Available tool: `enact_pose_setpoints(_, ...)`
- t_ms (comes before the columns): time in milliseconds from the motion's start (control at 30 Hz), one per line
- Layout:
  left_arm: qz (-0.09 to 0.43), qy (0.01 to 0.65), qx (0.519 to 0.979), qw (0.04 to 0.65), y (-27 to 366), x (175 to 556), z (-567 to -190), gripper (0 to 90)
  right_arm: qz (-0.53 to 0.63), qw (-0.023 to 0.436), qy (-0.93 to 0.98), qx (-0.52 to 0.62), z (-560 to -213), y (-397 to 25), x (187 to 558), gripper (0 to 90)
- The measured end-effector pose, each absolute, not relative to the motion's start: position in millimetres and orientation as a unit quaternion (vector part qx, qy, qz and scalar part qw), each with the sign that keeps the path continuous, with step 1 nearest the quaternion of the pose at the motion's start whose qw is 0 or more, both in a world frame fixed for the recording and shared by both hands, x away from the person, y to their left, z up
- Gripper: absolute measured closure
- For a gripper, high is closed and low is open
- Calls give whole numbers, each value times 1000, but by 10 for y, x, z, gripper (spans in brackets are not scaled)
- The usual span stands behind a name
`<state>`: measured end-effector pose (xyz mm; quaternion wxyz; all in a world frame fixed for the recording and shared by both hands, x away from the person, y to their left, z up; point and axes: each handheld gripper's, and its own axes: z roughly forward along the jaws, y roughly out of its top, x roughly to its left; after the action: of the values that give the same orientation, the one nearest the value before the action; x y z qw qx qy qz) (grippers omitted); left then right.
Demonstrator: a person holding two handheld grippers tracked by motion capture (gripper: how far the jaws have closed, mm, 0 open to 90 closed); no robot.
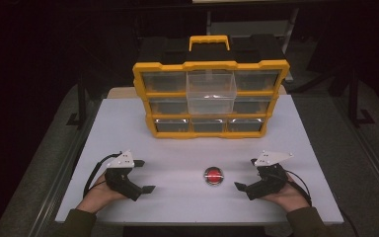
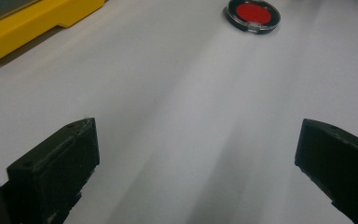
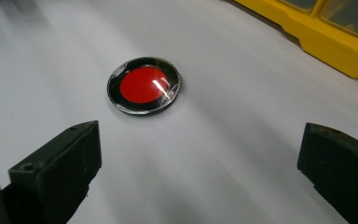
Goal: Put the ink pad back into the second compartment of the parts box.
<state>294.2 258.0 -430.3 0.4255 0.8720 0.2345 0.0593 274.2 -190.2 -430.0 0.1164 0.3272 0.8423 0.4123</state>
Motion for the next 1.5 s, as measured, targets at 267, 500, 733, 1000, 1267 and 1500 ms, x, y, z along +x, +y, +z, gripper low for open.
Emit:
enact_pose_setpoints(267, 54, 233, 874, 423, 2582, 2930, -4304, 0, 412, 118, 842, 329, -4253, -1908, 2754, 0)
enact_pose_setpoints(500, 55, 228, 875, 423, 2581, 2939, -4293, 0, 412, 116, 842, 328, -4231, -1881, 2768, 0)
enact_pose_setpoints(733, 52, 226, 877, 421, 2566, 2940, -4303, 0, 415, 114, 840, 330, -4213, -1873, 2785, 0)
enact_pose_setpoints(1000, 55, 228, 876, 421, 2562, 2943, -4298, 0, 417, 111, 840, 329, -4193, -1860, 2812, 0)
enact_pose_setpoints(1267, 54, 226, 876, 422, 2559, 2945, -4300, 0, 421, 112, 838, 327, -4169, -1843, 2839, 0)
enact_pose_setpoints(1500, 53, 226, 876, 423, 2556, 2943, -4301, 0, 420, 111, 839, 327, -4163, -1820, 2860, 0)
